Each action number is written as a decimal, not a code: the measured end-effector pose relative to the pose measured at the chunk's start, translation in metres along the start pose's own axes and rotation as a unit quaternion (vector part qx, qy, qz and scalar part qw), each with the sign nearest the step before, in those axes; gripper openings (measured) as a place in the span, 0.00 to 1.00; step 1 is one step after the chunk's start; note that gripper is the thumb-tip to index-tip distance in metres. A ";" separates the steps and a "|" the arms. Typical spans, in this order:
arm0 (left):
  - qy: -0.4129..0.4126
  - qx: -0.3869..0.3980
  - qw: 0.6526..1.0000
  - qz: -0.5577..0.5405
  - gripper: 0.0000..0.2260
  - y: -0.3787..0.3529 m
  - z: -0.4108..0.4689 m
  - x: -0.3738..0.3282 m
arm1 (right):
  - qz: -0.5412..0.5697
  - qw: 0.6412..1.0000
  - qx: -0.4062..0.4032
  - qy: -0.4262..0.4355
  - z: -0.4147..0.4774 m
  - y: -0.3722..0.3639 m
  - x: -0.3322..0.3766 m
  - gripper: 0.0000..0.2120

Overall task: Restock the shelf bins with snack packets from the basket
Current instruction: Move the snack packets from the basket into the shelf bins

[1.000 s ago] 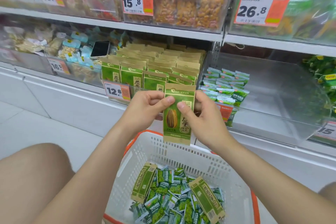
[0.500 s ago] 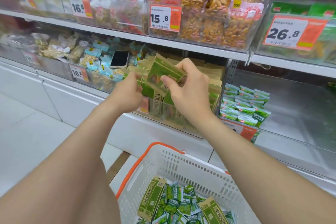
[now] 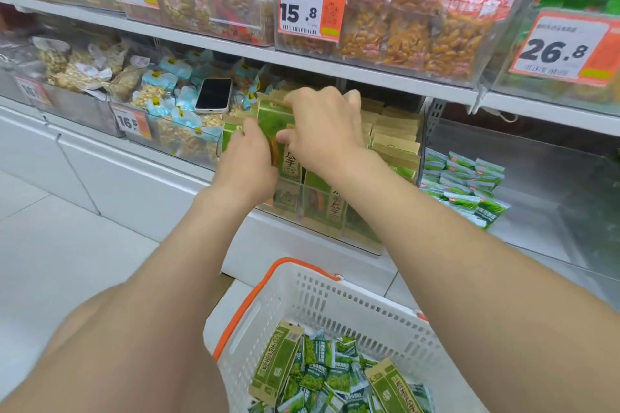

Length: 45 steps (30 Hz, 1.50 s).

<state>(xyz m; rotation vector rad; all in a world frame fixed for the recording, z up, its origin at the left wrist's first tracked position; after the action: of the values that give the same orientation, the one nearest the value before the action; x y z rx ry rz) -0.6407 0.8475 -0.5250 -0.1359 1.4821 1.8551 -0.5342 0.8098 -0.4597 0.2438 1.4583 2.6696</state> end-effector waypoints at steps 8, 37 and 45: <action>0.021 0.003 1.000 0.013 0.18 -0.002 0.006 0.014 | 0.015 0.994 0.112 0.002 0.006 -0.007 0.008 0.19; -0.022 0.040 0.999 0.015 0.20 -0.007 0.008 0.004 | -0.091 0.982 0.166 -0.015 0.012 -0.031 -0.010 0.24; -0.045 0.051 0.997 0.027 0.18 -0.009 0.006 0.003 | -0.076 0.987 0.139 0.004 0.009 -0.021 -0.008 0.13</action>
<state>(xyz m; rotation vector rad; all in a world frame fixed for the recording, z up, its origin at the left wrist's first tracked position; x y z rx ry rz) -0.6356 0.8547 -0.5315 0.0353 1.5284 1.7984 -0.5243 0.8275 -0.4733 0.1352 1.7726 2.3486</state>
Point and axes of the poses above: each hand's wrist, its own z-axis towards the middle knuckle, its own y-axis out of the back of the hand, x = y × z, the point moved 6 cm from there along z, towards the middle knuckle, and after that the axes turned 6 degrees about -y, right-handed, at the moved point
